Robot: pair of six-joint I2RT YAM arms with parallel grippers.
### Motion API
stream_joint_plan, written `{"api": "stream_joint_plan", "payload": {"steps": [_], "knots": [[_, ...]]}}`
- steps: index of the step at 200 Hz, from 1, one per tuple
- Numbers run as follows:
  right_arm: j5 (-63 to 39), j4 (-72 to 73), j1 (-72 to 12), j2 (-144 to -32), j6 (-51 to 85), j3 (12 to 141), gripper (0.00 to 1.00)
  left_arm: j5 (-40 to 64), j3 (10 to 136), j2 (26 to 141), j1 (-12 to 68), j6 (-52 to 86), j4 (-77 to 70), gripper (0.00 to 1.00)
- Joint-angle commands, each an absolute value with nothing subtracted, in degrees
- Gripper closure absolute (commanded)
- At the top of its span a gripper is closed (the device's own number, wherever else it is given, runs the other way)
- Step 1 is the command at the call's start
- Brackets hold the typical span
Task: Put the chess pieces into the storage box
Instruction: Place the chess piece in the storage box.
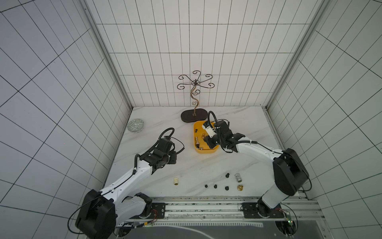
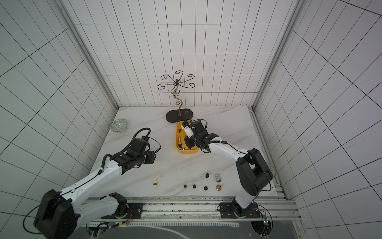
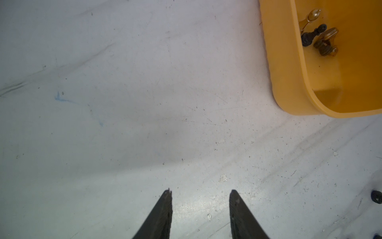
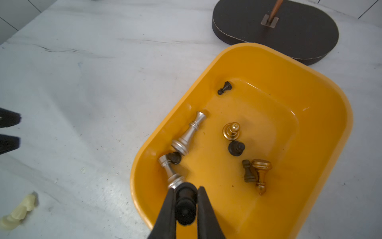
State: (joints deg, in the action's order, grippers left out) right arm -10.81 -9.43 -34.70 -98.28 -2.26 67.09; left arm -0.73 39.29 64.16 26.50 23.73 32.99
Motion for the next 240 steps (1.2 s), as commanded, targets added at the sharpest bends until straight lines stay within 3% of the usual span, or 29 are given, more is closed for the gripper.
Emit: {"api": "stream_joint_plan", "payload": {"steps": [1, 52, 120, 201, 240], "knots": [[-12.3, -17.1, -33.1, -103.8, -5.1, 76.6, 0.90, 0.3, 38.9, 63.3, 26.3, 23.8, 30.4, 0.55], [-13.8, -22.7, -32.4, -111.9, -5.1, 84.2, 0.84, 0.7, 37.0, 61.9, 26.2, 24.4, 29.5, 0.55], [-13.5, -22.9, -32.1, -112.2, -4.7, 85.2, 0.70, 2.2, 36.4, 61.8, 26.3, 24.5, 28.6, 0.55], [-14.9, -22.8, -30.9, -103.9, -4.6, 86.5, 0.66, 4.1, 37.4, 61.9, 27.1, 23.1, 28.2, 0.55], [-16.3, -20.2, -28.8, -95.9, -2.5, 81.4, 0.66, 2.8, 38.5, 61.8, 33.7, 21.5, 26.7, 0.54]]}}
